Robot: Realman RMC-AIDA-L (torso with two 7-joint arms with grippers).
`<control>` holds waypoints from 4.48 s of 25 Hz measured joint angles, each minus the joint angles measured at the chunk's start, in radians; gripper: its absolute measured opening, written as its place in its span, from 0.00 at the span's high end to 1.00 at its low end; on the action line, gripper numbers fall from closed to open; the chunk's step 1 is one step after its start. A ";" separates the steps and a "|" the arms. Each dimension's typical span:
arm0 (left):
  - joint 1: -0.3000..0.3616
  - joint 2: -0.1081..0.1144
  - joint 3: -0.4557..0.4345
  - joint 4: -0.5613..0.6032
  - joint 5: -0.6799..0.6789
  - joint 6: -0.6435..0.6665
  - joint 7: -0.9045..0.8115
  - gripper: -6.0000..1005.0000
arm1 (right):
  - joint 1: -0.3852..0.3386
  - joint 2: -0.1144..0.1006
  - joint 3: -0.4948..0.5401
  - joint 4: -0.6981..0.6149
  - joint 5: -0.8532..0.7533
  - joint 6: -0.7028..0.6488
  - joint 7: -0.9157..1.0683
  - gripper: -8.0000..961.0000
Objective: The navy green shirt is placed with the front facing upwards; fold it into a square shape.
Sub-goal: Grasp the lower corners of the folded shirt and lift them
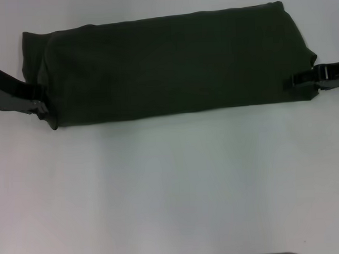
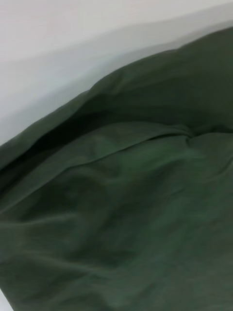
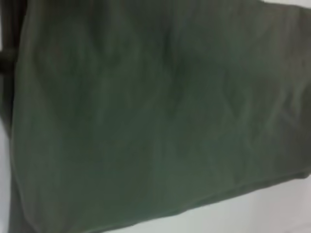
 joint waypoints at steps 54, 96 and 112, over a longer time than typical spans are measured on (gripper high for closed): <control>0.087 -0.025 0.043 -0.111 0.102 0.309 0.068 0.99 | 0.019 -0.025 -0.099 0.009 -0.222 -0.311 0.096 0.96; 0.091 -0.018 0.046 -0.105 0.242 0.249 0.022 0.93 | 0.014 -0.017 -0.039 -0.040 -0.259 -0.345 0.093 0.92; 0.073 0.020 0.028 -0.232 0.248 0.294 0.021 0.53 | 0.019 -0.061 0.116 -0.214 -0.250 -0.485 0.095 0.58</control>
